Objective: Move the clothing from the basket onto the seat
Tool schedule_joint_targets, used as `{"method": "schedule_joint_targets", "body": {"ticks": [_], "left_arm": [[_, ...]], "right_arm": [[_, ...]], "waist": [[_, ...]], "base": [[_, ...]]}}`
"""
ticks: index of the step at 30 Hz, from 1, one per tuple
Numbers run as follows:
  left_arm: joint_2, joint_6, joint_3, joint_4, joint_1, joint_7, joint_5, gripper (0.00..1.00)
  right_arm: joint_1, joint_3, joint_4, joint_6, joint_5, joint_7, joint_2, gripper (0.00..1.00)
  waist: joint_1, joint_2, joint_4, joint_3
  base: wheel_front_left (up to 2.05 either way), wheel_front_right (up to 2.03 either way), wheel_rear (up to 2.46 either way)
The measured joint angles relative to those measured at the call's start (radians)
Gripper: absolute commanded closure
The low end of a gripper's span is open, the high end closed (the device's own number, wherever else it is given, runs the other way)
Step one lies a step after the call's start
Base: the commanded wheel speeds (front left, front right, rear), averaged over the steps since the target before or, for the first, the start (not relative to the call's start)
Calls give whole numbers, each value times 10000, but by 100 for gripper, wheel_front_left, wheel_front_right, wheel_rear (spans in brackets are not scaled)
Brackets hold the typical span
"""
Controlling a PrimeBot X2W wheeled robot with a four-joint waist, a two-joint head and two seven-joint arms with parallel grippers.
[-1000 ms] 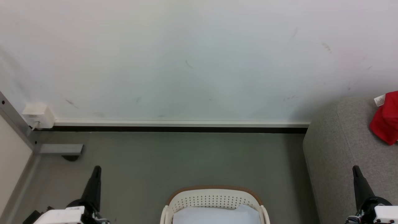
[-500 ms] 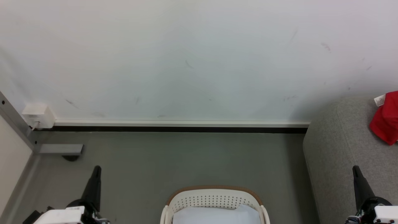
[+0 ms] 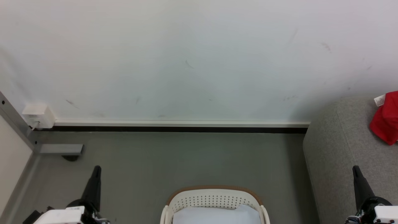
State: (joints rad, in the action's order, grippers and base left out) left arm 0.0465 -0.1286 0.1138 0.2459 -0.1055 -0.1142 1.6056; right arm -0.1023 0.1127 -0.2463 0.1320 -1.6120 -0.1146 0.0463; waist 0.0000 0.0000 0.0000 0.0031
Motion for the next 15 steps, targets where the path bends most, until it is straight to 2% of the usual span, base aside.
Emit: {"method": "schedule_joint_targets", "body": {"ticks": [15], "left_arm": [[0,0,0,0,0,2,0,100]], "right_arm": [[0,0,0,0,0,0,0,100]], "waist": [[-1,0,0,0]], "base": [[0,0,0]]}}
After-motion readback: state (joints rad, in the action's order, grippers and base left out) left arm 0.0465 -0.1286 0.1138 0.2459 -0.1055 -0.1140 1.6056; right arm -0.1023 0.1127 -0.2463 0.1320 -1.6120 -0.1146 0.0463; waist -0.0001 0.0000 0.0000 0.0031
